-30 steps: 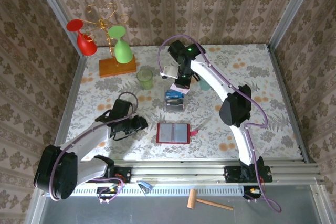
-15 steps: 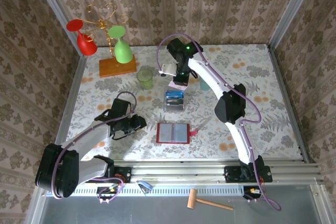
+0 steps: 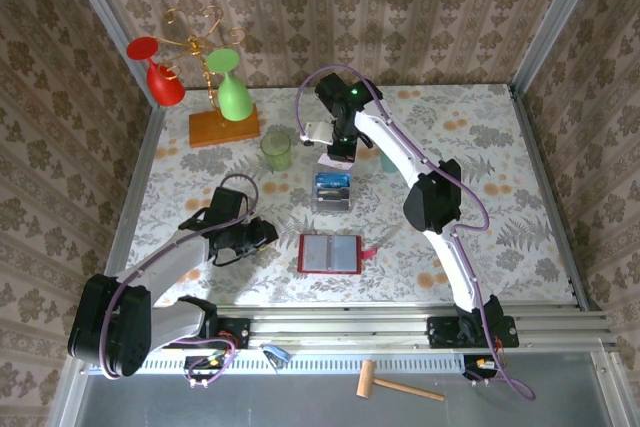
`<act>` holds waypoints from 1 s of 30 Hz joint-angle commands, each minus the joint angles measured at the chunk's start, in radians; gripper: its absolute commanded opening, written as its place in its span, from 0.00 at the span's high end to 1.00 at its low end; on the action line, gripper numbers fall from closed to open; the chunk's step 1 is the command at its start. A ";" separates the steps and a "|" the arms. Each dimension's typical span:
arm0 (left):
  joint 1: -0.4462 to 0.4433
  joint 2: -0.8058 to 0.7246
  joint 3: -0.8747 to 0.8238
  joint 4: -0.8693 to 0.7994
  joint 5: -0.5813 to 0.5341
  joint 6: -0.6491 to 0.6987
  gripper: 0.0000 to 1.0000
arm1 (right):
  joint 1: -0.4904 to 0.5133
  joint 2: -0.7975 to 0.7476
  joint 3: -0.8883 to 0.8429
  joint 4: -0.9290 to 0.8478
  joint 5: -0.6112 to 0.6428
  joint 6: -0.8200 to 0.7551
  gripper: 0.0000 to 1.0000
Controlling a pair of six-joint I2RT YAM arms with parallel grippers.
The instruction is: Take the credit cards out of the card holder
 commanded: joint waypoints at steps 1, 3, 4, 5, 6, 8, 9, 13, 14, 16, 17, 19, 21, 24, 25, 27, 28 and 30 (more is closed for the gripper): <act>0.012 -0.016 0.002 -0.014 0.007 0.011 0.75 | -0.005 0.036 0.034 -0.010 -0.019 -0.024 1.00; 0.013 -0.017 0.000 -0.012 0.007 0.011 0.75 | -0.005 0.048 0.033 -0.018 -0.021 -0.025 1.00; 0.013 -0.018 -0.002 -0.012 0.008 0.011 0.75 | -0.005 0.053 0.034 -0.023 -0.020 -0.025 1.00; 0.014 -0.017 -0.003 -0.012 0.008 0.011 0.75 | -0.003 0.060 0.033 -0.026 -0.018 -0.026 1.00; 0.015 -0.018 -0.005 -0.011 0.008 0.011 0.75 | -0.002 0.067 0.034 -0.028 -0.014 -0.026 1.00; 0.017 -0.017 -0.007 -0.014 0.010 0.012 0.75 | 0.000 0.077 0.034 -0.028 -0.005 -0.024 1.00; 0.017 -0.019 -0.009 -0.014 0.010 0.011 0.75 | 0.001 0.080 0.033 -0.024 0.001 -0.021 1.00; 0.020 -0.028 -0.015 -0.014 0.008 0.010 0.75 | 0.002 0.081 0.033 0.025 0.054 0.004 0.87; 0.020 -0.029 -0.016 -0.013 0.008 0.009 0.75 | 0.002 0.079 0.032 0.039 0.065 0.009 0.86; 0.020 -0.034 -0.018 -0.015 0.008 0.008 0.75 | 0.002 0.072 0.032 0.062 0.088 0.018 0.85; 0.021 -0.036 -0.017 -0.015 0.008 0.010 0.75 | 0.002 0.068 0.031 0.071 0.094 0.020 0.85; 0.023 -0.037 -0.022 -0.017 0.008 0.011 0.75 | 0.001 0.059 0.028 0.084 0.100 0.027 0.85; 0.024 -0.040 -0.024 -0.017 0.008 0.009 0.75 | 0.000 0.051 0.024 0.092 0.099 0.032 0.84; 0.026 -0.039 -0.029 -0.013 0.011 0.008 0.75 | 0.001 0.040 0.003 0.108 0.103 0.035 0.84; 0.026 -0.040 -0.030 -0.012 0.011 0.008 0.75 | 0.000 0.036 -0.004 0.115 0.108 0.038 0.84; 0.026 -0.042 -0.033 -0.011 0.011 0.006 0.75 | 0.000 0.035 -0.010 0.119 0.118 0.048 0.84; 0.026 -0.043 -0.033 -0.010 0.011 0.006 0.75 | 0.001 0.033 -0.009 0.120 0.124 0.055 0.84; 0.026 -0.044 -0.032 -0.003 0.012 0.005 0.75 | 0.001 0.026 -0.011 0.120 0.123 0.071 0.83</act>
